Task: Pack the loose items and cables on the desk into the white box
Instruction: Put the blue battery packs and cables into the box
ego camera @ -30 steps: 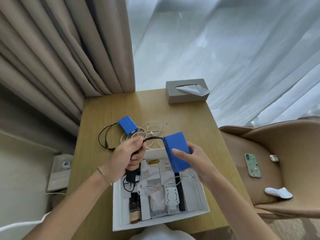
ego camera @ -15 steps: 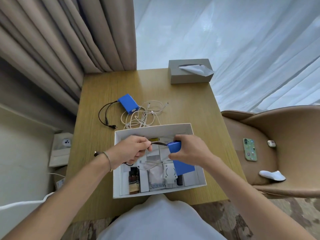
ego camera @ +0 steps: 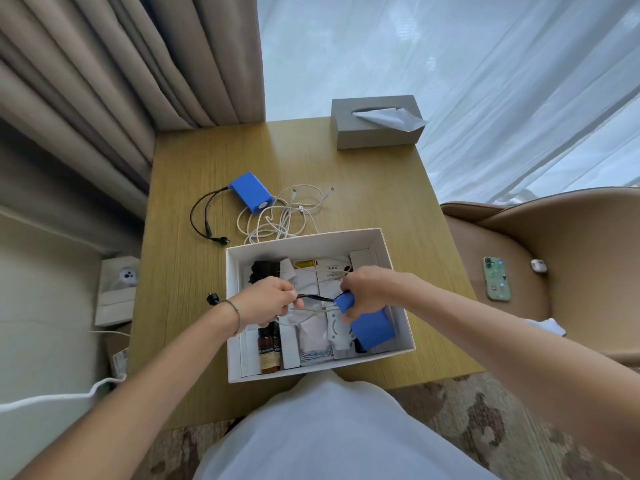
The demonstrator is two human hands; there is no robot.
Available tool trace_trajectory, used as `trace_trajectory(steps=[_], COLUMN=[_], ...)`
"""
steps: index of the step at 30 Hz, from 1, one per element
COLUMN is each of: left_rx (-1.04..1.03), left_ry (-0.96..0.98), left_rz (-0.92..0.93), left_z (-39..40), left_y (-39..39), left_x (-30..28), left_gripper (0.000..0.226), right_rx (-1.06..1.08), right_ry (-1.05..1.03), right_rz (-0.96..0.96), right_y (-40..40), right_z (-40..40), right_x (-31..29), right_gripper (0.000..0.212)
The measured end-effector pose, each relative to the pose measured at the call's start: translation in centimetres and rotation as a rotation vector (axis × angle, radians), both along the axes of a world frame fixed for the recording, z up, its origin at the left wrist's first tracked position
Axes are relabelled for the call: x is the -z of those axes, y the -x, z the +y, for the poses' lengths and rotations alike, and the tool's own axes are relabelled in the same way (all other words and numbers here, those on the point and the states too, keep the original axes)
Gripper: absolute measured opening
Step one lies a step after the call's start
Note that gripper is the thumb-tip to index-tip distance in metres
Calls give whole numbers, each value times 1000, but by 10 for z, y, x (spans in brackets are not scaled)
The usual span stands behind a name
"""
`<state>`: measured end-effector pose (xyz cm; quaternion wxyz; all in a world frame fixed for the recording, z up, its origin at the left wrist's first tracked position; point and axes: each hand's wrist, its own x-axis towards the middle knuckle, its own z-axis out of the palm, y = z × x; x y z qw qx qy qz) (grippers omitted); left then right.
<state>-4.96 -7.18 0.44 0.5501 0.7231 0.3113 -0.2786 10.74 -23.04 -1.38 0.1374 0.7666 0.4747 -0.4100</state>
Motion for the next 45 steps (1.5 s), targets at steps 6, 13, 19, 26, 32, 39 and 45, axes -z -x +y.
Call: trace_trajectory(steps=[6,13,19,26,32,39,45], left_rx=[88,336,800,1123,949,558,104], left_ry=[-23,-301,-722,-1098,-1142,-1049,-1016], left_rz=[-44,-82,-196,-279,-95,-305,-572], left_z=[-7,-15,-21,-9,-18,-9,41], left_y=[-7,-19,-17,-9,-4,14,15], left_x=[0,12,28,48,55,40,-5], left_gripper=[33,30,26,31,31,30,13], right_rx=[-111,-408,-375,-356,-327,-57,208], right_ry=[176,95,-11,-19,-25,-194,-513], right_rz=[53,-218,-285,-288,-298,-225,-154], right_y=[-3,-7,-15,-15,-12,-14,-14], right_z=[6,7,-5,-4,-5,13,86], right_x=[-8,-10,0,5,4,-6,-35], right_gripper=[62,53,46,46,46,36,16])
